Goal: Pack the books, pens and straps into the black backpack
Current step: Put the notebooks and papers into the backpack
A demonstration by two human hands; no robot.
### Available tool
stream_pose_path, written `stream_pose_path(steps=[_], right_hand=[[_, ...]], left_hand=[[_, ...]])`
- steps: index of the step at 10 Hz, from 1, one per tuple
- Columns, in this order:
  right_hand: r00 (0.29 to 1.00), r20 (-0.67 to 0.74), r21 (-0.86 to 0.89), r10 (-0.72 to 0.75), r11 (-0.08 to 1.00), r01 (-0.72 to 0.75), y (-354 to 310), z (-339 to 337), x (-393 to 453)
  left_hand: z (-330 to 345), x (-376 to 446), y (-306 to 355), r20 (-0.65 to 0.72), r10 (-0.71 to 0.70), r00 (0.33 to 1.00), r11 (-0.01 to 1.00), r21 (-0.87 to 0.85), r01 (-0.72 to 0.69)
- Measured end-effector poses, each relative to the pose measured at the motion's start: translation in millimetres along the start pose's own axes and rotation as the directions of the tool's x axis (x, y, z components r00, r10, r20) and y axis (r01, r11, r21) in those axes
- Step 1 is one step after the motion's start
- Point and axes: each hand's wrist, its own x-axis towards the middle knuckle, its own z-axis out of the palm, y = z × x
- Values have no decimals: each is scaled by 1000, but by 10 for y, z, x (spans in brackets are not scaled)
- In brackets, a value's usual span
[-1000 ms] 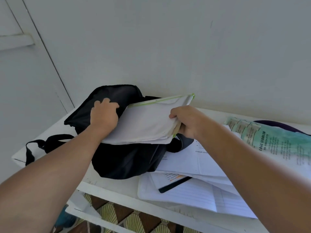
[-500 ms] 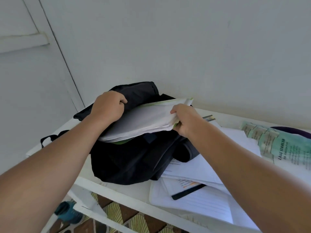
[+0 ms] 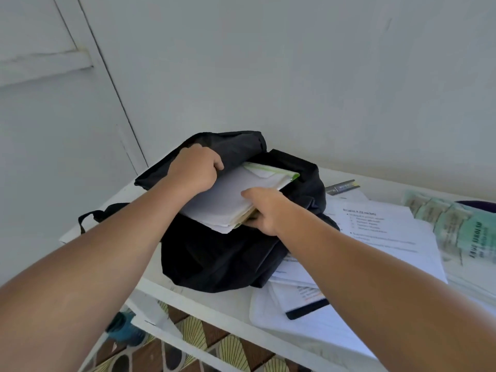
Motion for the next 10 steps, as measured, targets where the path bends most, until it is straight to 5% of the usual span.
stream_pose_path(steps=[1, 2, 4, 5, 6, 7, 10], right_hand=[[986, -18, -148, -167, 976, 163, -146, -154, -504], [930, -104, -283, -352, 907, 312, -249, -417, -523], [728, -312, -420, -610, 776, 471, -392, -1327, -756], [736, -392, -490, -551, 803, 340, -356, -1986, -876], [740, -472, -644, -479, 760, 81, -230, -2563, -958], [767, -478, -745, -427, 660, -97, -91, -2853, -1053], [829, -460, -634, -318, 771, -56, -50, -3060, -1097]], left_hand=[[35, -22, 228, -14, 8, 1000, 994, 109, -7], [51, -34, 617, -36, 128, 991, 991, 29, -127], [269, -97, 1596, 80, 442, 894, 896, -99, -434], [462, -211, 2115, 205, 543, 814, 839, -137, -526], [652, -356, 2592, 490, 512, 705, 827, -61, -558], [755, -398, 2832, 618, 433, 656, 802, 68, -594], [806, -355, 2994, 639, 391, 662, 806, 109, -582]])
